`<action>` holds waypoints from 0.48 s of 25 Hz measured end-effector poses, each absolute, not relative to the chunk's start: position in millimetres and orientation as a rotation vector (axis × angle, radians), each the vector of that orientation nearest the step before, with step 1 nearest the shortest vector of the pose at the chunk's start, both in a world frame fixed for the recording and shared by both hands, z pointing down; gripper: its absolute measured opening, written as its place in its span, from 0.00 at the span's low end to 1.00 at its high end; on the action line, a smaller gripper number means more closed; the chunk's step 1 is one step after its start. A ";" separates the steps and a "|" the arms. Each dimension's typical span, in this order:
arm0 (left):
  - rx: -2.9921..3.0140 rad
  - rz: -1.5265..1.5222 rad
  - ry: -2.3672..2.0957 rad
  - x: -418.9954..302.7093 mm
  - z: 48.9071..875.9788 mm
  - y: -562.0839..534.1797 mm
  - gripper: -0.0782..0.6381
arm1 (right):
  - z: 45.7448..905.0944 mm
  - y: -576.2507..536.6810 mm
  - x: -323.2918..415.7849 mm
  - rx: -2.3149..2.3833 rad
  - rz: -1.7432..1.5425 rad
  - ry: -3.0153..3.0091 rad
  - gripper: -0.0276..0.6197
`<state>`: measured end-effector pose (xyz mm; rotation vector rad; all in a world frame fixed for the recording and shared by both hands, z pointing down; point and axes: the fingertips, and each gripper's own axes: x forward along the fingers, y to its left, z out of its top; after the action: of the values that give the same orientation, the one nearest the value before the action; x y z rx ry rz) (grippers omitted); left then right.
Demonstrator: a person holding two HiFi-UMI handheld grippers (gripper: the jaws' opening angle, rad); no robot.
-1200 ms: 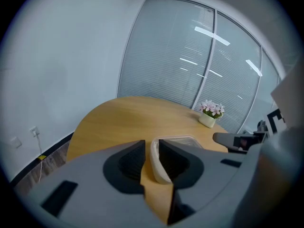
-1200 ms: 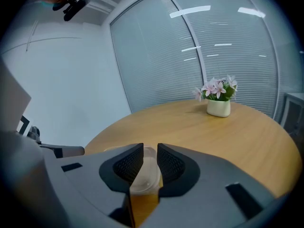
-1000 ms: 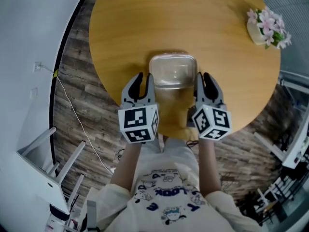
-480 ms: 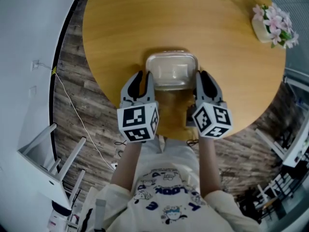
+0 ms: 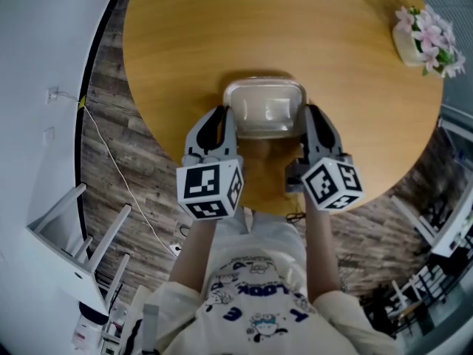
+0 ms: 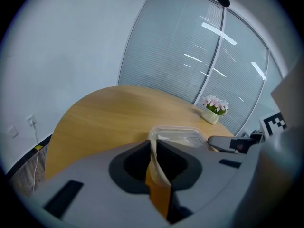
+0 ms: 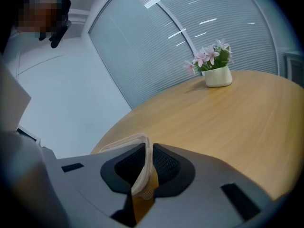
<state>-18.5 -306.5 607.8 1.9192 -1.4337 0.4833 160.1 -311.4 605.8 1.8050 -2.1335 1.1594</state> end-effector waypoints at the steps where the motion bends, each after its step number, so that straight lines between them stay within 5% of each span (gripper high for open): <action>1: 1.920 0.485 -1.436 -18.4 607.6 -306.6 0.16 | 605.6 -311.4 160.0 1.808 1.165 -2.132 0.12; 12: 1.921 0.481 -1.469 -19.9 598.8 -307.8 0.15 | 587.3 -315.5 157.5 1.830 1.073 -2.164 0.11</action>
<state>-19.9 -307.8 598.8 1.9206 -1.4688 0.4809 157.5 -315.5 587.3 1.8305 -2.1643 1.0732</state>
